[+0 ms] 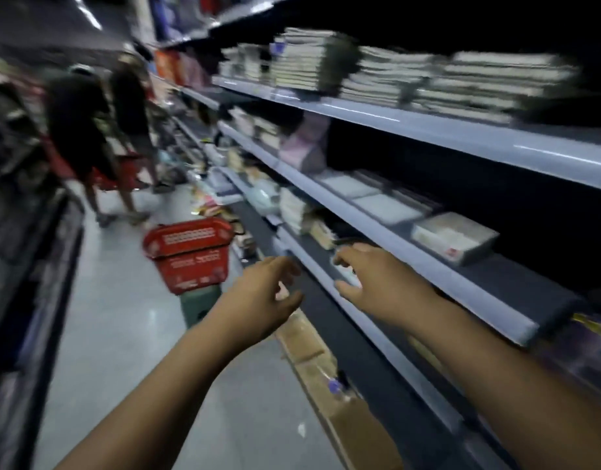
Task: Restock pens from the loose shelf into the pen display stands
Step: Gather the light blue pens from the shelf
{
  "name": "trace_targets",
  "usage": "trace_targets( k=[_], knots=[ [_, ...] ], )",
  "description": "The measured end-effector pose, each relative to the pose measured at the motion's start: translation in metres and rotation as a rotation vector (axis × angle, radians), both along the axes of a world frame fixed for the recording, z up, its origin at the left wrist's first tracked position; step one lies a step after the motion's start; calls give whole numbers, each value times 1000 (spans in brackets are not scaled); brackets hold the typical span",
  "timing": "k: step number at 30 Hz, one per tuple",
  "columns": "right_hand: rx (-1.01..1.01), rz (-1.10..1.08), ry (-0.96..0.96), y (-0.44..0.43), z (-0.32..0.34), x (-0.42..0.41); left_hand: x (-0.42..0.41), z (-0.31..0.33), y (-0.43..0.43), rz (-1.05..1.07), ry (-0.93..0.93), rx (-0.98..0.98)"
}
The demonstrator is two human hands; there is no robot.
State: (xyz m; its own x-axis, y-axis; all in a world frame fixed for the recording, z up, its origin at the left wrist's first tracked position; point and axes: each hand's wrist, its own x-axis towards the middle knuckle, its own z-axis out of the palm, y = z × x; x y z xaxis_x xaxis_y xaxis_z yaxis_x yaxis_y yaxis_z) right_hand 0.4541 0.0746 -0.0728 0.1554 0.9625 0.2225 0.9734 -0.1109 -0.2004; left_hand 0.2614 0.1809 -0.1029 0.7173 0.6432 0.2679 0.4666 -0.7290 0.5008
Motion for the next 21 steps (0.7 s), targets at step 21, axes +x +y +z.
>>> trace_targets(
  k=[21],
  knots=[
    [52,492,-28,720,74,-259,-282,77,596,546,-80,45]
  ],
)
